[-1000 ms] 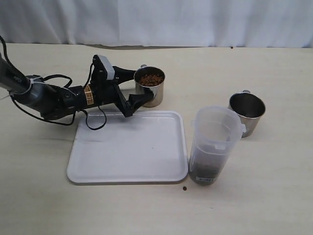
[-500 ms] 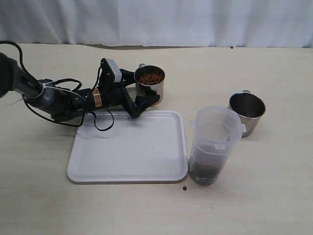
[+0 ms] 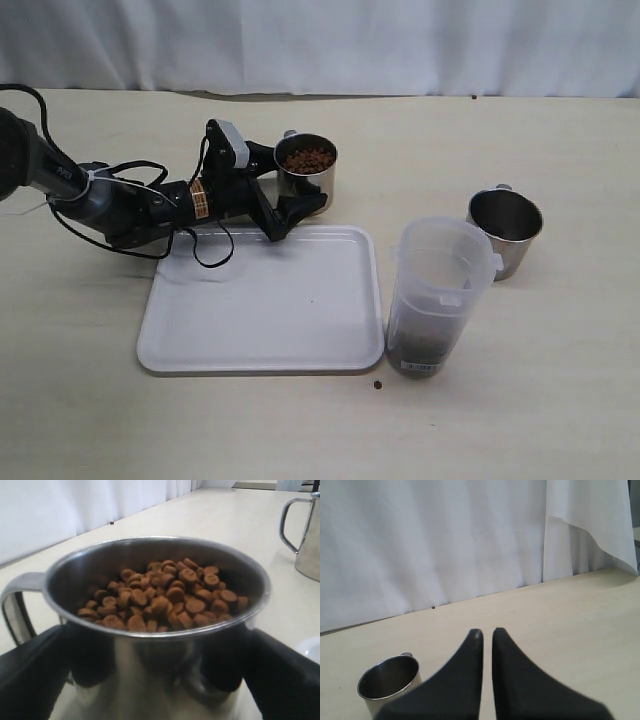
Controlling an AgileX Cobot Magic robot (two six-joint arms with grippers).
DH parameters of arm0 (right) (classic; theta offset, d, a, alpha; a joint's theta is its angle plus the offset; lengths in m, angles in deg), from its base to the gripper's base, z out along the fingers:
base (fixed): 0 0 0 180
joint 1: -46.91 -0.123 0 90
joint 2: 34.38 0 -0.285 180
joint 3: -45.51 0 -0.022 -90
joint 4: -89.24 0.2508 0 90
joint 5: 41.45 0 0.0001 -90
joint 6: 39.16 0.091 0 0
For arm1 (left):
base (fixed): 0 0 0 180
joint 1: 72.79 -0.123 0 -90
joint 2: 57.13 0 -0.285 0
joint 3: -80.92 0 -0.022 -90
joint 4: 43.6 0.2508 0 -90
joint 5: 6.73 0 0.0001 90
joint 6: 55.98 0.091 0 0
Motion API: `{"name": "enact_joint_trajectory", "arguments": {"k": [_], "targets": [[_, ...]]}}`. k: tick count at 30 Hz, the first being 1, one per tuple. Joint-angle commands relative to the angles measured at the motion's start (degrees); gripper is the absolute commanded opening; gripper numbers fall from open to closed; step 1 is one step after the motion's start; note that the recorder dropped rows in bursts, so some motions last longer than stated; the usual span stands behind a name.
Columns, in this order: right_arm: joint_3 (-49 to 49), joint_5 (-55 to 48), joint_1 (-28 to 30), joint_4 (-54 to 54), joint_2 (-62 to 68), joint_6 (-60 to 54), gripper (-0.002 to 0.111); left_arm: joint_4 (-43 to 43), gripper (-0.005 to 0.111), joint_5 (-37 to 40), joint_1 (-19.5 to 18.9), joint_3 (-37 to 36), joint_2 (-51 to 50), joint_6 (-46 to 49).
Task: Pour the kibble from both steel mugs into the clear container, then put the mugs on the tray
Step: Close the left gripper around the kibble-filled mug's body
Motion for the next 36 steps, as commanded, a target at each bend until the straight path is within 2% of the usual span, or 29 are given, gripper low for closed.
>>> {"name": "enact_joint_trajectory", "arguments": {"k": [1,19,33,35,36], "targets": [[-0.23,-0.27,-0.08,0.15,-0.25,0.05,0.005,-2.21,0.066,0.18,1.66,0.59,-0.36,0.14],[-0.23,-0.27,-0.08,0.15,-0.25,0.05,0.005,-4.11,0.066,2.04,2.62,3.35,-2.81,0.13],[-0.23,-0.27,-0.08,0.15,-0.25,0.05,0.005,-6.24,0.066,-2.95,2.62,3.74,-2.80,0.12],[-0.23,-0.27,-0.08,0.15,-0.25,0.05,0.005,-6.09,0.063,-3.06,2.62,3.72,-2.80,0.12],[-0.23,-0.27,-0.08,0.15,-0.25,0.05,0.005,-6.09,0.058,-3.06,2.62,3.72,-2.80,0.12]]}}
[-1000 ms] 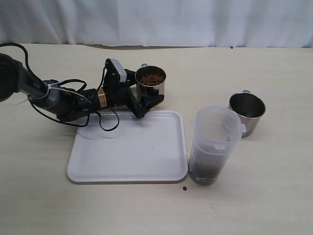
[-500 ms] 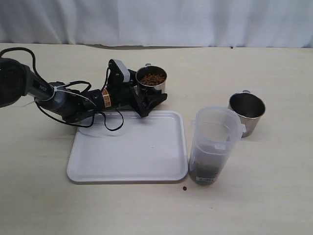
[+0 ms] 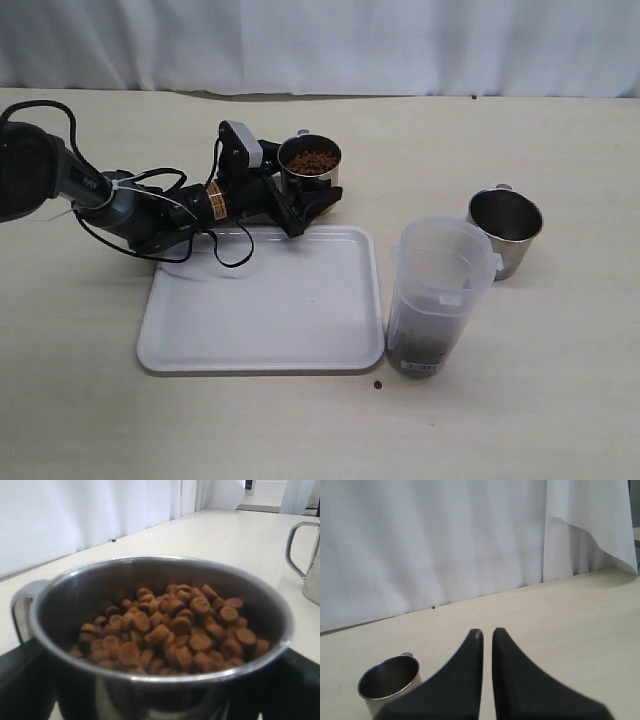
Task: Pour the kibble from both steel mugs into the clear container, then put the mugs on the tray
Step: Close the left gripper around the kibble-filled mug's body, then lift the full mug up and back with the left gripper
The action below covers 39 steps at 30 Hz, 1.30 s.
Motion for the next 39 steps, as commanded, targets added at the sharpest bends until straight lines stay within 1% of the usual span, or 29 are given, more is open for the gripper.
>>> {"name": "enact_joint_trajectory", "arguments": {"k": [1,5,8,10,14,22,25,30,34,37,39], "targets": [[-0.23,-0.27,-0.08,0.15,-0.25,-0.05,0.005,-0.69,0.052,-1.19,0.12,0.36,0.02,0.11],[-0.23,-0.27,-0.08,0.15,-0.25,-0.05,0.005,-0.69,0.022,-1.29,-0.52,0.36,0.02,0.11],[-0.23,-0.27,-0.08,0.15,-0.25,-0.05,0.005,-0.43,0.006,-3.33,-1.44,0.36,0.02,0.11],[-0.23,-0.27,-0.08,0.15,-0.25,-0.05,0.005,-0.43,0.000,-4.34,-2.10,0.36,0.02,0.00],[-0.23,-0.27,-0.08,0.15,-0.25,-0.05,0.005,-0.66,0.000,-4.34,-3.20,0.36,0.02,-0.33],[-0.23,-0.27,-0.08,0.15,-0.25,-0.05,0.005,-0.54,0.000,-4.34,-3.22,0.36,1.20,-0.33],[-0.23,-0.27,-0.08,0.15,-0.25,-0.05,0.005,-0.29,0.000,-4.34,-3.32,0.36,3.24,-0.33],[-0.23,-0.27,-0.08,0.15,-0.25,-0.05,0.005,2.76,0.000,-4.34,-3.32,0.36,8.26,-0.75],[-0.23,-0.27,-0.08,0.15,-0.25,-0.05,0.005,6.87,0.000,2.26,-3.32,0.36,12.43,-7.15],[-0.23,-0.27,-0.08,0.15,-0.25,-0.05,0.005,13.20,0.000,5.16,-3.32,0.36,16.49,-10.78],[-0.23,-0.27,-0.08,0.15,-0.25,-0.05,0.005,16.65,0.000,6.96,-3.32,0.36,19.53,-15.55]]}}
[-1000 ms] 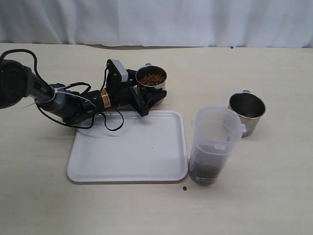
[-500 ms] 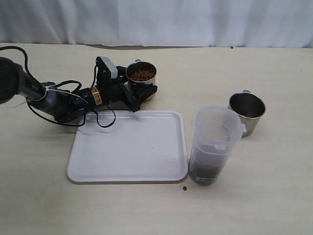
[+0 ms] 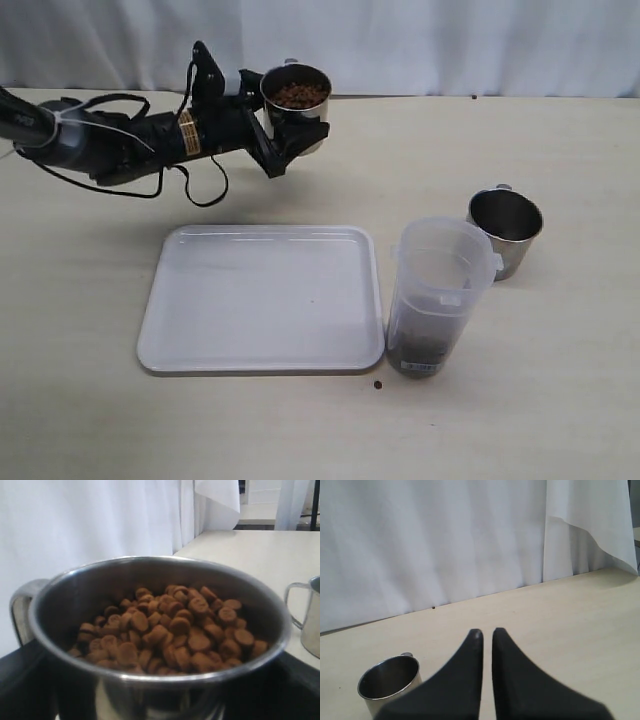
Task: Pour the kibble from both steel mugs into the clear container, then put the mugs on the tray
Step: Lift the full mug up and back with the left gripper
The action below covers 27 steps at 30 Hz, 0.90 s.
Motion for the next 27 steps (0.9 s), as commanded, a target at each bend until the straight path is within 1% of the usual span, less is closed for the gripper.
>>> {"name": "enact_joint_trajectory", "arguments": {"k": [1,5,11,12,16,20,22,23,26,27], "targets": [[-0.23,-0.27,-0.08,0.15,-0.25,-0.05,0.005,7.63,0.000,2.82,-0.01,0.36,7.13,-9.68],[-0.23,-0.27,-0.08,0.15,-0.25,-0.05,0.005,13.91,0.000,5.52,0.09,0.25,12.72,-16.19],[-0.23,-0.27,-0.08,0.15,-0.25,-0.05,0.005,21.91,0.000,5.66,0.37,0.11,18.57,-25.49],[-0.23,-0.27,-0.08,0.15,-0.25,-0.05,0.005,22.70,0.000,5.86,0.69,-0.35,19.40,-25.65],[-0.23,-0.27,-0.08,0.15,-0.25,-0.05,0.005,23.30,0.000,9.68,3.56,-3.62,22.29,-24.84],[-0.23,-0.27,-0.08,0.15,-0.25,-0.05,0.005,22.71,0.000,11.09,6.40,-6.98,24.08,-23.97],[-0.23,-0.27,-0.08,0.15,-0.25,-0.05,0.005,21.91,0.000,13.14,8.16,-8.70,25.61,-23.53],[-0.23,-0.27,-0.08,0.15,-0.25,-0.05,0.005,21.91,0.000,15.70,9.47,-9.78,26.99,-23.22],[-0.23,-0.27,-0.08,0.15,-0.25,-0.05,0.005,22.59,0.000,16.79,11.53,-11.13,29.12,-23.43],[-0.23,-0.27,-0.08,0.15,-0.25,-0.05,0.005,22.82,0.000,18.21,12.80,-11.67,30.30,-23.48]]}}
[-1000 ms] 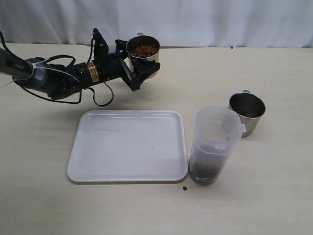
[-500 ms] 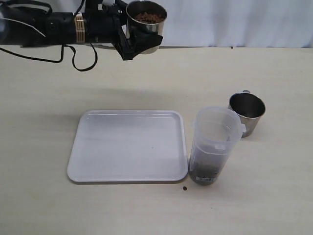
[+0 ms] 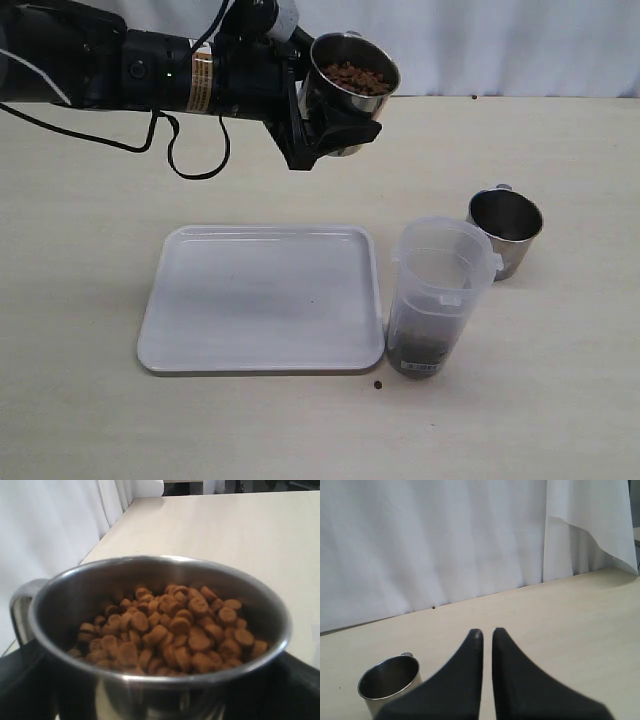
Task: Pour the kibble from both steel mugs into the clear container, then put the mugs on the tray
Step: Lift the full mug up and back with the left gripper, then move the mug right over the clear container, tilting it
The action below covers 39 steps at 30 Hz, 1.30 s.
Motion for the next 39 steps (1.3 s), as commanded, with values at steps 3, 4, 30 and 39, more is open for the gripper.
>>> {"name": "enact_joint_trajectory", "arguments": {"k": [3,4,30,39], "targets": [[-0.23,-0.27,-0.08,0.15,-0.25,-0.05,0.005,-0.73,0.000,6.43,5.22,-2.92,5.49,0.04],[-0.23,-0.27,-0.08,0.15,-0.25,-0.05,0.005,-0.86,0.000,6.32,5.79,-3.51,5.75,0.04],[-0.23,-0.27,-0.08,0.15,-0.25,-0.05,0.005,-10.38,0.000,24.75,15.77,-16.69,13.64,14.53],[-0.23,-0.27,-0.08,0.15,-0.25,-0.05,0.005,-10.83,0.000,25.33,16.95,-16.58,13.64,15.34]]}}
